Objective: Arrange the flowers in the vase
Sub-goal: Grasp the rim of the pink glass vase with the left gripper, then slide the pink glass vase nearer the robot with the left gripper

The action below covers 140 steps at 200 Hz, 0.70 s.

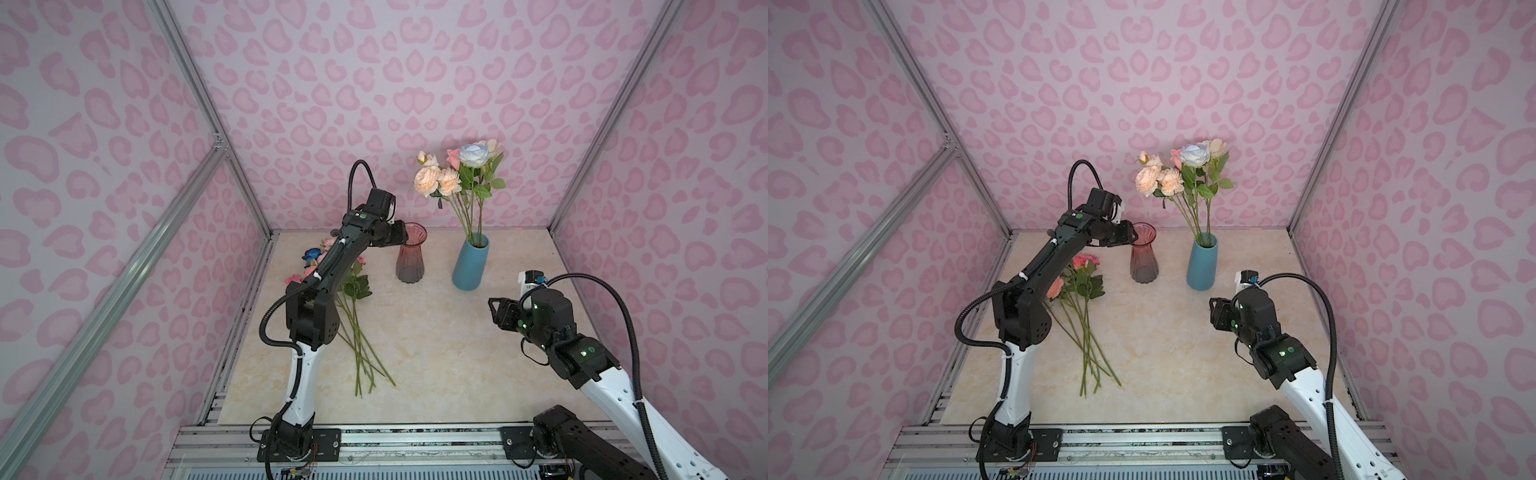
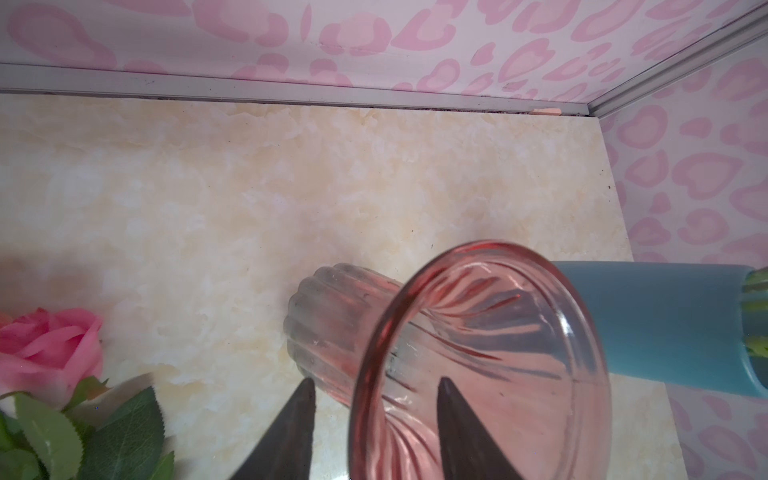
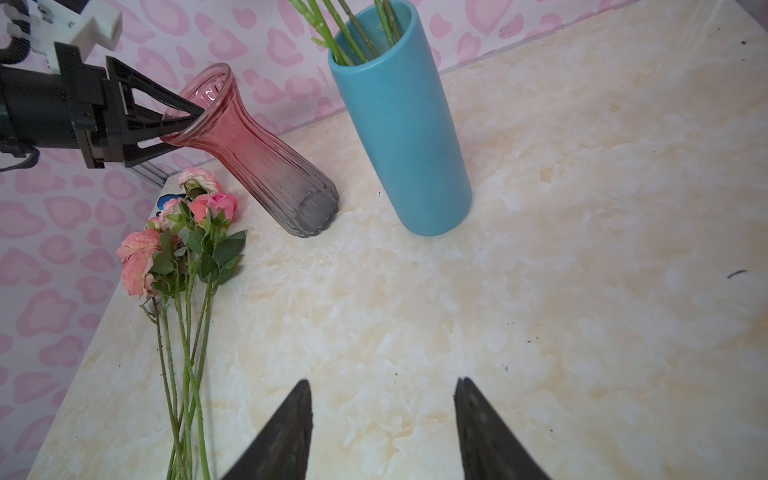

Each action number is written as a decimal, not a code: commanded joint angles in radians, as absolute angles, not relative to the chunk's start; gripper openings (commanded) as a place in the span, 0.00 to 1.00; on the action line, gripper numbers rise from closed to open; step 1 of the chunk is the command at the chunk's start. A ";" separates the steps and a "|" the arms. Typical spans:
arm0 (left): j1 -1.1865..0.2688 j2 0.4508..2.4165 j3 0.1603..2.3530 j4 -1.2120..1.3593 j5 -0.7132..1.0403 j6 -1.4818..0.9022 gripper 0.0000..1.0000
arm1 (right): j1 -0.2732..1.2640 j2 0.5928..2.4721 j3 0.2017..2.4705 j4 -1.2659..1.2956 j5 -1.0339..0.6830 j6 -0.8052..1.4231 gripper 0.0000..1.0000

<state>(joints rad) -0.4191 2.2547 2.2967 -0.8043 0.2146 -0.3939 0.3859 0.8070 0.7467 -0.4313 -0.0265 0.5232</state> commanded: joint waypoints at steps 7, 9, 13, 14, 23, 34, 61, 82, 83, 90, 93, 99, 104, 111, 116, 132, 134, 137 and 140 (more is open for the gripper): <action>-0.418 2.268 2.308 -0.815 0.232 -0.390 0.46 | 0.382 0.804 0.737 -0.437 -0.023 0.524 0.56; -0.417 2.268 2.308 -0.816 0.233 -0.390 0.46 | 0.382 0.805 0.738 -0.437 -0.023 0.524 0.56; -0.418 2.266 2.308 -0.816 0.233 -0.390 0.45 | 0.381 0.804 0.736 -0.438 -0.023 0.522 0.56; -0.418 2.266 2.308 -0.816 0.233 -0.390 0.45 | 0.381 0.805 0.736 -0.437 -0.023 0.522 0.56; -0.417 2.266 2.308 -0.818 0.238 -0.388 0.42 | 0.378 0.801 0.735 -0.440 -0.019 0.520 0.56; -0.418 2.265 2.307 -0.821 0.246 -0.384 0.39 | 0.373 0.795 0.733 -0.448 -0.015 0.521 0.56; -0.418 2.262 2.305 -0.832 0.252 -0.379 0.37 | 0.356 0.779 0.724 -0.468 -0.014 0.521 0.56; -0.417 2.262 2.306 -0.843 0.256 -0.374 0.30 | 0.345 0.762 0.719 -0.474 -0.018 0.522 0.56; -0.418 2.261 2.306 -0.842 0.256 -0.374 0.30 | 0.346 0.761 0.718 -0.474 -0.018 0.522 0.56; -0.418 2.260 2.306 -0.846 0.258 -0.372 0.29 | 0.342 0.757 0.718 -0.477 -0.018 0.523 0.56; -0.417 2.259 2.306 -0.847 0.258 -0.371 0.28 | 0.341 0.756 0.718 -0.478 -0.018 0.522 0.56; -0.418 2.257 2.304 -0.850 0.258 -0.369 0.27 | 0.340 0.753 0.718 -0.479 -0.018 0.523 0.56; -0.418 2.253 2.302 -0.852 0.257 -0.366 0.26 | 0.339 0.750 0.717 -0.481 -0.018 0.523 0.56; -0.417 2.248 2.298 -0.853 0.250 -0.362 0.26 | 0.339 0.749 0.716 -0.480 -0.020 0.525 0.56; -0.417 2.246 2.295 -0.854 0.245 -0.361 0.25 | 0.338 0.749 0.717 -0.481 -0.020 0.525 0.56; -0.417 2.236 2.283 -0.854 0.242 -0.354 0.24 | 0.336 0.747 0.717 -0.483 -0.021 0.528 0.56; -0.417 2.235 2.284 -0.854 0.243 -0.353 0.24 | 0.336 0.748 0.716 -0.483 -0.021 0.528 0.56; -0.417 2.235 2.284 -0.856 0.242 -0.352 0.23 | 0.337 0.747 0.717 -0.483 -0.023 0.527 0.56; -0.417 2.236 2.284 -0.858 0.243 -0.351 0.23 | 0.336 0.746 0.716 -0.482 -0.023 0.527 0.56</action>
